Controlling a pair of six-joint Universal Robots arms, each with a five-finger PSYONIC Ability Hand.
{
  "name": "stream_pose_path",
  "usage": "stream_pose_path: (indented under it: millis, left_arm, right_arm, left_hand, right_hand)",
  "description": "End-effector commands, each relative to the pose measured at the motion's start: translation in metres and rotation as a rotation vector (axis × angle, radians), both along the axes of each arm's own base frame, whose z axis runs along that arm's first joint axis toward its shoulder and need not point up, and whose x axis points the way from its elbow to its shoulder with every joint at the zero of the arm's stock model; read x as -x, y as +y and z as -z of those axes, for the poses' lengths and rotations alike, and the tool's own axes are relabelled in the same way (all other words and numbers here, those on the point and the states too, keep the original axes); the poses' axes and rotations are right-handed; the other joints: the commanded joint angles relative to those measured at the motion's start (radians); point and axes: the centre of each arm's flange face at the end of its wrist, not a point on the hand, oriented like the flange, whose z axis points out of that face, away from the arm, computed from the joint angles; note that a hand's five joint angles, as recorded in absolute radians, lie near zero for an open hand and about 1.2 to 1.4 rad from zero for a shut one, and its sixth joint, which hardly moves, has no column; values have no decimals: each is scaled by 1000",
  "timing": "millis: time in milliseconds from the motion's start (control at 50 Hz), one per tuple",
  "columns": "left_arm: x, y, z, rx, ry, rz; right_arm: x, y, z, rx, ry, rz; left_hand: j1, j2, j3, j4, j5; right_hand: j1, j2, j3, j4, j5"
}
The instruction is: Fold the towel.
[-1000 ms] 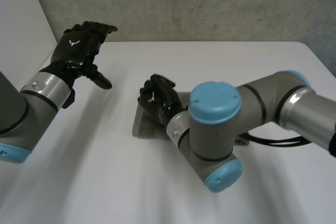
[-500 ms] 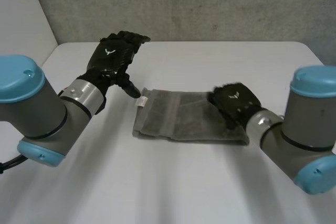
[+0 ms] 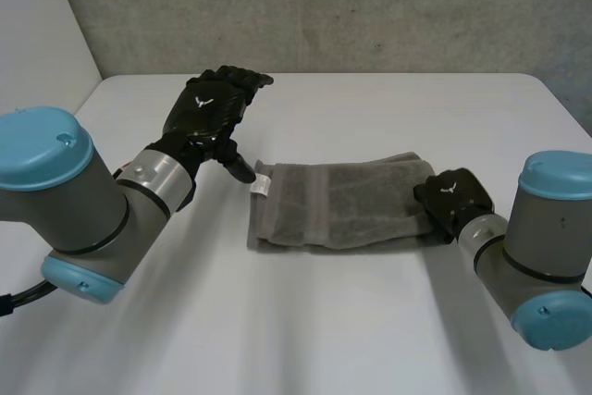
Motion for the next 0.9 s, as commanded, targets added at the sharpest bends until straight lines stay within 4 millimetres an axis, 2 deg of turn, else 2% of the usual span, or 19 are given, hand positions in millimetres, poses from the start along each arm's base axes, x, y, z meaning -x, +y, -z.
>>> stream_pose_path:
  millis: [20,60,80,120,140,180,220,240,280,360,400,420,440,460,540,640,760,800,900]
  left_arm:
    - [-1,0,-4,9,6,-2]
    - [0,-1,-9,21,13,-3]
    - [0,-1,-9,21,13,-3]
    - [-2,-4,-12,30,18,-12]
    - [-2,-4,-12,31,18,-12]
    - [-4,-7,-20,49,29,-35]
    - [-9,-7,-32,76,47,-64]
    - [-9,-7,-32,76,47,-64]
    - [-12,-9,-37,86,56,-88]
    - [-14,-11,-38,82,65,-102]
    - [-15,-11,-37,67,84,-101]
    - [-15,-11,-37,67,84,-101]
    - [-15,-11,-37,57,98,-101]
    - [-15,-11,-37,47,108,-100]
    - [-15,-12,-37,41,117,-99]
    - [-12,-11,-36,42,118,-93]
    - [-9,-11,-37,44,120,-85]
    - [-3,-13,-30,28,113,-75]
    - [15,-4,-11,-38,73,-39]
  right_arm:
    - [-10,-7,-34,151,86,-52]
    - [-35,5,-45,231,149,-159]
    - [-35,5,-45,232,150,-160]
    - [-74,28,-59,339,199,-296]
    - [-74,28,-59,340,199,-297]
    - [-107,49,-61,413,231,-409]
    - [-133,67,-56,448,243,-492]
    - [-133,67,-56,448,243,-493]
    - [-155,91,-38,436,240,-608]
    - [-170,115,-14,392,243,-724]
    - [-172,118,-9,381,241,-734]
    - [-171,115,-8,372,231,-720]
    - [-171,114,-8,371,231,-720]
    - [-170,114,-8,357,210,-708]
    - [-166,113,-27,290,73,-655]
    - [-125,59,-63,134,-225,-406]
    - [-98,32,-70,51,-348,-273]
    - [-82,19,-66,-13,-376,-199]
    - [-67,9,-61,-81,-380,-137]
  left_hand:
    - [-86,-70,-58,-75,-212]
    - [-86,-70,-58,-75,-212]
    - [-86,-70,-58,-75,-212]
    - [-86,-70,-58,-75,-212]
    - [-86,-70,-58,-75,-212]
    - [-89,-73,-60,-78,-215]
    - [-89,-73,-61,-78,-215]
    - [-89,-73,-61,-78,-215]
    - [-89,-73,-61,-78,-215]
    - [-89,-73,-61,-78,-215]
    - [-89,-73,-61,-78,-215]
    - [-89,-73,-61,-78,-215]
    - [-89,-73,-61,-78,-215]
    - [-89,-73,-61,-78,-215]
    - [-89,-73,-61,-78,-215]
    - [-86,-70,-58,-75,-212]
    - [-80,-65,-52,-69,-206]
    - [-77,-62,-49,-66,-203]
    - [-74,-59,-46,-63,-200]
  right_hand:
    - [112,88,62,55,68]
    - [112,88,62,55,68]
    - [112,88,62,55,68]
    - [112,88,62,55,68]
    - [112,88,62,55,68]
    - [112,88,62,55,68]
    - [112,88,62,55,68]
    - [112,88,62,55,68]
    - [112,88,62,55,68]
    - [112,88,62,55,68]
    - [20,-4,-30,-37,-24]
    - [-524,-548,-574,-582,-569]
    - [-530,-554,-580,-587,-574]
    - [-931,-955,-981,-988,-975]
    - [-1014,-1038,-1064,-1072,-1059]
    - [-1110,-1134,-1160,-1167,-1154]
    - [-1110,-1134,-1160,-1167,-1154]
    - [-1110,-1134,-1160,-1167,-1154]
    - [-1110,-1134,-1160,-1167,-1154]
